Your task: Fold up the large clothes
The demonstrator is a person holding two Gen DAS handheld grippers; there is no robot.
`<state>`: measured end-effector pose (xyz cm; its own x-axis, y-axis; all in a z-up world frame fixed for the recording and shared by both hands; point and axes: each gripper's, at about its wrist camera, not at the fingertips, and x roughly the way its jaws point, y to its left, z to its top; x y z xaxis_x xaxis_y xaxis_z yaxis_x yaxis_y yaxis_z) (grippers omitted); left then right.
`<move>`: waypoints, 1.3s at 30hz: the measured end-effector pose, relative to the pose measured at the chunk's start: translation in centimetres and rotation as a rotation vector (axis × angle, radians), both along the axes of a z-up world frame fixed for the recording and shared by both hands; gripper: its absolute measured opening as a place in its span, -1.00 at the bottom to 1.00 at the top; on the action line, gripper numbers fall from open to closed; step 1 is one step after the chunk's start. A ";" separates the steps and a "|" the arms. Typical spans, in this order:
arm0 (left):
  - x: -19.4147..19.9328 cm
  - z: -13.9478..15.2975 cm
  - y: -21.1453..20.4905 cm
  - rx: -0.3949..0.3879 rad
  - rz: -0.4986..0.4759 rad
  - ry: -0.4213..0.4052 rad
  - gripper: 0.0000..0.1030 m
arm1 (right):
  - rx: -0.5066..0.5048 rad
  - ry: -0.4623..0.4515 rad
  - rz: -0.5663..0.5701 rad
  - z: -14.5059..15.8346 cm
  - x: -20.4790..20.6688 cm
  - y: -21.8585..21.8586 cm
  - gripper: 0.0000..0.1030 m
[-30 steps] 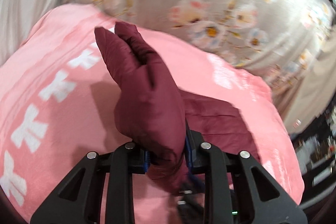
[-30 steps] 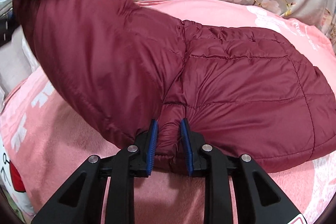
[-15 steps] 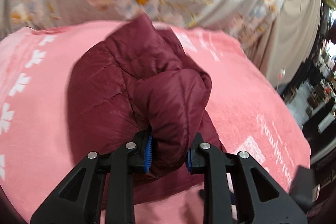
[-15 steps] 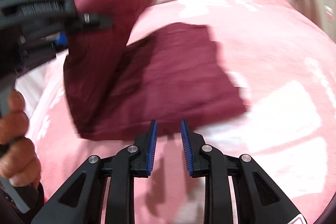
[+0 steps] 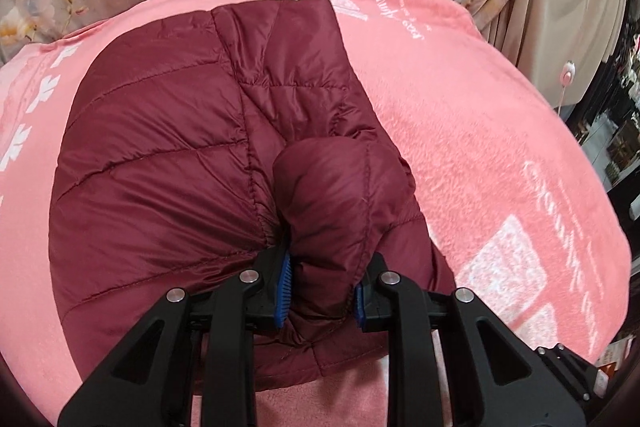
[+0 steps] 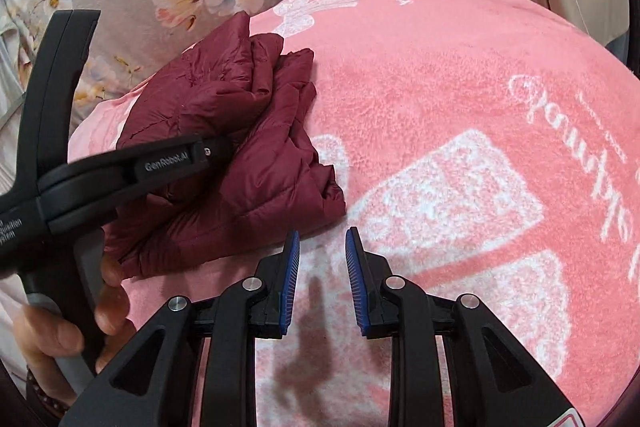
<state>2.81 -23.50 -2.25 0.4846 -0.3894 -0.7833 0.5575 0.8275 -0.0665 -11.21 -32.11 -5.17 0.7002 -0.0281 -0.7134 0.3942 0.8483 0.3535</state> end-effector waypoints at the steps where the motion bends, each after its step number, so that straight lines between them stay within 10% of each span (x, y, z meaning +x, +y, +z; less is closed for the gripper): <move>1: 0.0 -0.2 -0.2 0.009 0.000 -0.005 -0.56 | 0.000 0.003 0.000 0.0 0.3 -0.1 -0.53; 5: -1.2 0.4 -0.3 0.034 -0.030 -0.025 -0.47 | -0.004 0.008 -0.011 0.5 0.1 -0.7 -0.49; 10: -1.4 6.3 3.2 -0.160 -0.073 -0.002 0.02 | -0.022 -0.054 -0.048 4.3 0.3 -2.5 -0.24; 19: 8.9 13.4 12.2 -0.187 0.278 -0.098 0.15 | 0.079 -0.250 0.005 14.9 10.8 -3.0 0.38; 29: 16.6 11.7 15.0 -0.141 0.419 -0.018 0.15 | 0.270 0.031 -0.122 10.3 24.9 -3.6 0.41; 31: 17.5 10.9 14.3 -0.135 0.419 0.009 0.15 | 0.292 0.096 -0.115 8.3 26.0 -3.3 0.35; 33: 17.9 10.2 13.4 -0.138 0.412 0.036 0.15 | 0.289 0.134 -0.090 6.6 26.3 -2.7 -0.75; 39: 18.3 7.8 9.8 -0.116 0.354 0.082 0.15 | 0.138 -0.003 -0.098 6.2 22.4 -3.3 -0.92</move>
